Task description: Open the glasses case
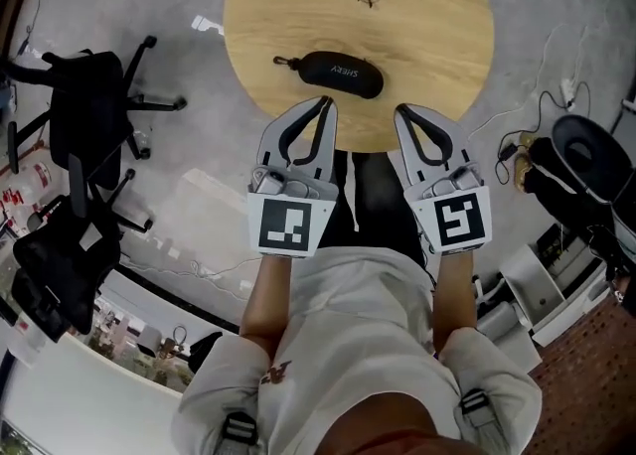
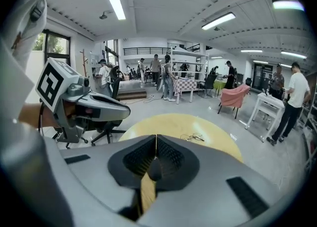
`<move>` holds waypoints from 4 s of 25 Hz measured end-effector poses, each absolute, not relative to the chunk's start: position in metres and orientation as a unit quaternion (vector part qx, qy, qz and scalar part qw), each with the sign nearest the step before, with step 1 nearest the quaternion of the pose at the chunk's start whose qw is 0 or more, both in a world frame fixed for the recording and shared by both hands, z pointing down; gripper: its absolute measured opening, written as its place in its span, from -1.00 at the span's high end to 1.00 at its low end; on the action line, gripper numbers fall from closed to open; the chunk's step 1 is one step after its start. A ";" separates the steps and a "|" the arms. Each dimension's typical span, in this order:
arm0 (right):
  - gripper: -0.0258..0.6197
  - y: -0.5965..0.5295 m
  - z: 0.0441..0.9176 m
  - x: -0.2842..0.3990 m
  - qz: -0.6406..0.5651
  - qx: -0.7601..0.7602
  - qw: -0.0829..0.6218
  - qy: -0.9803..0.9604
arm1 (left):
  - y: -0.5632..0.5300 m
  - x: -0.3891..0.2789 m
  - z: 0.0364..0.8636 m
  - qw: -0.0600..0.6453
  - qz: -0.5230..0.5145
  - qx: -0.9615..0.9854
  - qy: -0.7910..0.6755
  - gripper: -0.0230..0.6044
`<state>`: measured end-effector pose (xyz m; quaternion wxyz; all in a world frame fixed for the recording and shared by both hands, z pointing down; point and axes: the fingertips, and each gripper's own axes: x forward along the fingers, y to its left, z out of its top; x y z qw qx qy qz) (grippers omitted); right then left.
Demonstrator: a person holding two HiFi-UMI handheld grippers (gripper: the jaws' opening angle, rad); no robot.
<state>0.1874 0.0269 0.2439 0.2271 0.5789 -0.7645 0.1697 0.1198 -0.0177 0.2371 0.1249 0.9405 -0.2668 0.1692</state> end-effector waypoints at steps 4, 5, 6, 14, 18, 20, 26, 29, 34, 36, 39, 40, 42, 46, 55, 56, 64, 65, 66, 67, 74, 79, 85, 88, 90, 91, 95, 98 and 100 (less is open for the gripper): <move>0.85 0.025 0.271 0.192 0.177 0.570 0.238 -0.766 | -0.014 0.125 0.271 0.139 0.185 0.934 -0.273 0.86; 0.85 0.025 0.277 0.195 0.178 0.570 0.241 -0.765 | -0.013 0.127 0.279 0.142 0.189 0.932 -0.274 0.86; 0.85 0.024 0.283 0.199 0.180 0.569 0.245 -0.764 | -0.013 0.129 0.286 0.145 0.193 0.930 -0.276 0.86; 0.85 0.008 0.324 0.207 0.186 0.562 0.252 -0.766 | -0.020 0.132 0.334 0.152 0.217 0.923 -0.279 0.86; 0.85 0.006 0.345 0.207 0.188 0.561 0.251 -0.766 | -0.019 0.134 0.349 0.139 0.229 0.924 -0.273 0.86; 0.85 0.007 0.353 0.207 0.190 0.559 0.254 -0.766 | -0.017 0.134 0.355 0.140 0.233 0.923 -0.274 0.86; 0.85 0.005 0.371 0.210 0.195 0.557 0.263 -0.763 | -0.016 0.130 0.374 0.141 0.245 0.918 -0.279 0.86; 0.85 0.004 0.380 0.211 0.196 0.553 0.271 -0.763 | -0.014 0.129 0.383 0.141 0.255 0.914 -0.283 0.86; 0.85 -0.008 0.394 0.217 0.192 0.554 0.279 -0.760 | -0.015 0.129 0.395 0.143 0.262 0.911 -0.285 0.85; 0.85 -0.012 0.398 0.220 0.194 0.555 0.280 -0.759 | -0.014 0.129 0.399 0.144 0.267 0.910 -0.283 0.85; 0.85 -0.016 0.405 0.227 0.186 0.554 0.302 -0.753 | -0.015 0.126 0.404 0.145 0.272 0.909 -0.282 0.83; 0.85 -0.017 0.407 0.228 0.183 0.552 0.311 -0.752 | -0.015 0.125 0.405 0.146 0.272 0.908 -0.282 0.82; 0.85 -0.019 0.413 0.228 0.186 0.544 0.325 -0.751 | -0.016 0.124 0.406 0.146 0.273 0.909 -0.279 0.80; 0.85 -0.018 0.426 0.225 0.192 0.527 0.347 -0.752 | -0.017 0.124 0.407 0.142 0.277 0.911 -0.271 0.80; 0.86 0.004 0.430 0.199 0.210 0.478 0.337 -0.784 | -0.024 0.113 0.408 0.137 0.276 0.907 -0.286 0.80; 0.86 0.007 0.429 0.196 0.212 0.471 0.335 -0.788 | -0.025 0.112 0.408 0.138 0.276 0.906 -0.289 0.79; 0.86 0.010 0.419 0.161 0.209 0.416 0.320 -0.825 | -0.035 0.098 0.408 0.146 0.271 0.897 -0.318 0.72; 0.86 0.009 0.418 0.156 0.207 0.407 0.322 -0.830 | -0.036 0.096 0.408 0.146 0.271 0.895 -0.323 0.72; 0.86 0.010 0.417 0.152 0.205 0.399 0.322 -0.834 | -0.037 0.095 0.408 0.146 0.272 0.893 -0.327 0.72; 0.86 0.010 0.416 0.146 0.205 0.391 0.322 -0.837 | -0.038 0.093 0.408 0.146 0.272 0.891 -0.332 0.72; 0.85 0.010 0.414 0.093 0.205 0.340 0.320 -0.860 | -0.042 0.071 0.401 0.154 0.261 0.886 -0.352 0.72; 0.85 0.006 0.408 0.074 0.197 0.325 0.307 -0.873 | -0.033 0.064 0.395 0.154 0.266 0.886 -0.346 0.70; 0.85 -0.009 0.402 0.064 0.185 0.314 0.295 -0.883 | -0.038 0.045 0.390 0.163 0.256 0.877 -0.372 0.69; 0.85 -0.018 0.398 0.058 0.182 0.310 0.287 -0.888 | -0.038 0.033 0.389 0.164 0.247 0.877 -0.379 0.64; 0.85 -0.023 0.396 0.055 0.179 0.306 0.283 -0.891 | -0.037 0.027 0.388 0.166 0.242 0.878 -0.378 0.59; 0.85 -0.026 0.393 0.053 0.176 0.304 0.280 -0.894 | -0.036 0.024 0.388 0.167 0.239 0.878 -0.379 0.54; 0.85 -0.039 0.386 0.043 0.171 0.295 0.262 -0.903 | -0.035 0.010 0.386 0.164 0.235 0.880 -0.379 0.43; 0.85 -0.050 0.382 0.035 0.172 0.294 0.245 -0.908 | -0.033 0.001 0.387 0.161 0.231 0.881 -0.379 0.37; 0.85 -0.057 0.380 0.028 0.175 0.297 0.236 -0.908 | -0.032 -0.005 0.390 0.156 0.238 0.881 -0.377 0.32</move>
